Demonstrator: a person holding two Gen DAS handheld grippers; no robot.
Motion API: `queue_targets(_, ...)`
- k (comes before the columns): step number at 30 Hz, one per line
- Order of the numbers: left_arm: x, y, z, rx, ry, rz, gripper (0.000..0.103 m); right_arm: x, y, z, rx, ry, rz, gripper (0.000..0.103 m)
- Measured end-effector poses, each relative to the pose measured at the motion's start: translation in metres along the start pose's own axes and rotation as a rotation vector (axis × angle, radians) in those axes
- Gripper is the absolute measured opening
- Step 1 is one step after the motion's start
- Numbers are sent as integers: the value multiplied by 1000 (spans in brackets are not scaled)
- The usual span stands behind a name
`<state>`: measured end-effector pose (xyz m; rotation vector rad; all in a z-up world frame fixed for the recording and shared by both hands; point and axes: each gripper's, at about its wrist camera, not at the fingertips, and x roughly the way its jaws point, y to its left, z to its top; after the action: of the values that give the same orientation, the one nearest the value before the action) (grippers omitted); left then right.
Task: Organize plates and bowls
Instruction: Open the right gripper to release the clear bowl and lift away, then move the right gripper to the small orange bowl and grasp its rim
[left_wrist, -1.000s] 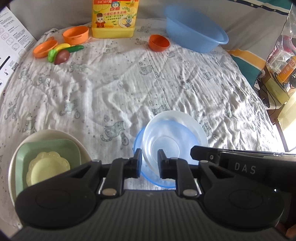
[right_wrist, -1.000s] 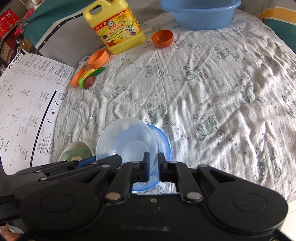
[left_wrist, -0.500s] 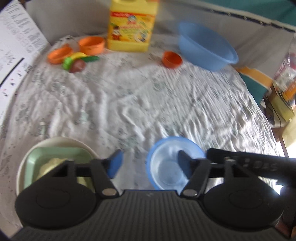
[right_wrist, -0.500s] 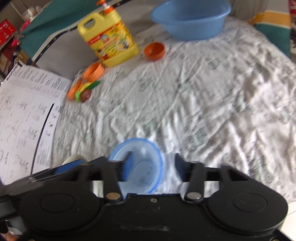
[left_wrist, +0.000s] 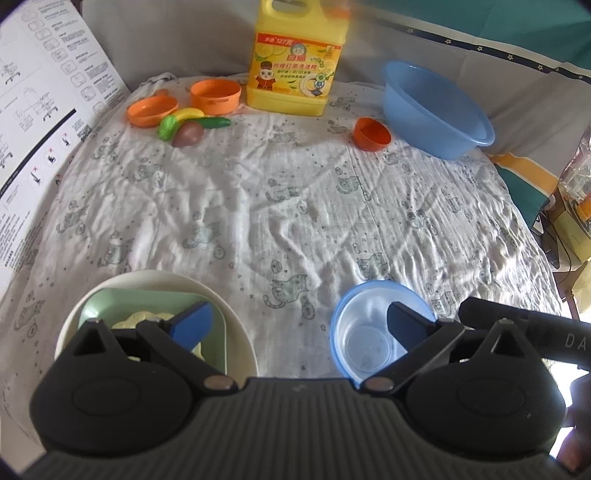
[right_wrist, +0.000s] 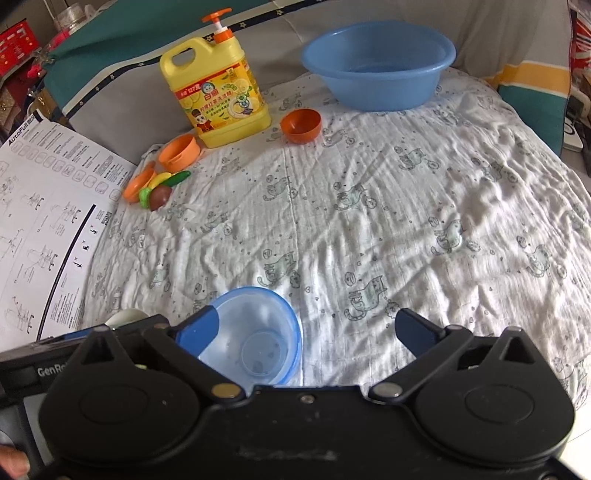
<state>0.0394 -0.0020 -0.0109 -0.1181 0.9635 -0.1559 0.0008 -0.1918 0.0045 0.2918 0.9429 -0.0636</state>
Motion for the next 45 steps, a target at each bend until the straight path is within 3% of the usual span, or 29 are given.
queue_targets(13,0,-2,8,30,-6,4,103,2,-8,6,18,-2,-13,103)
queue_targets(23,15,-6,42,91,-44,45,103,18,-21,29,53,0,-45,103)
queue_targets(35,58,-30,110,151,-95,46,103,58,-32,106,70,-32,-69,103)
queue_targets(43,112,-52,156,192,-91,49,103,99,-39,161,98,-72,-65,103)
queue_targets(45,129,-53,167,183,-76,45,103,112,-41,172,115,-77,-53,97)
